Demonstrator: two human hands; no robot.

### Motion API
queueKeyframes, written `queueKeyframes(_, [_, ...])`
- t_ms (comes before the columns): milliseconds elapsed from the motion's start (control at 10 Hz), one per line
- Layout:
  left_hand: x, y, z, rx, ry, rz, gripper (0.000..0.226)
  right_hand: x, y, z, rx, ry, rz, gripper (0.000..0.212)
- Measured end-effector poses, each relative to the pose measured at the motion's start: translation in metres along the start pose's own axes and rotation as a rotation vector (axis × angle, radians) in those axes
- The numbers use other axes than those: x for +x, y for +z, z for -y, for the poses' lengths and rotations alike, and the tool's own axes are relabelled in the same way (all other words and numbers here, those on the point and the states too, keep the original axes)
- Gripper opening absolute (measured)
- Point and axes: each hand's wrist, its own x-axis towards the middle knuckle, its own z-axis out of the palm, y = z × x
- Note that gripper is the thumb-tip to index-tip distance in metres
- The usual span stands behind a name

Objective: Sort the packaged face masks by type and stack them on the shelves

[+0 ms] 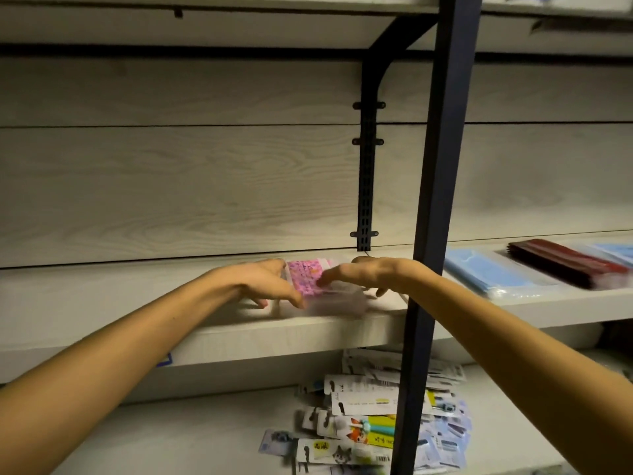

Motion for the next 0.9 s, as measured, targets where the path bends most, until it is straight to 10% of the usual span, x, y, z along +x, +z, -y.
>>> queueKeyframes(200, [0.038, 0.015, 0.003, -0.091, -0.043, -0.168, 0.029, 0.028, 0.016, -0.002, 0.019, -0.047, -0.223, 0.038])
queueKeyframes(900, [-0.035, 0.065, -0.013, 0.617, 0.179, -0.462, 0.060, -0.075, 0.050, -0.040, -0.442, -0.359, -0.510, 0.054])
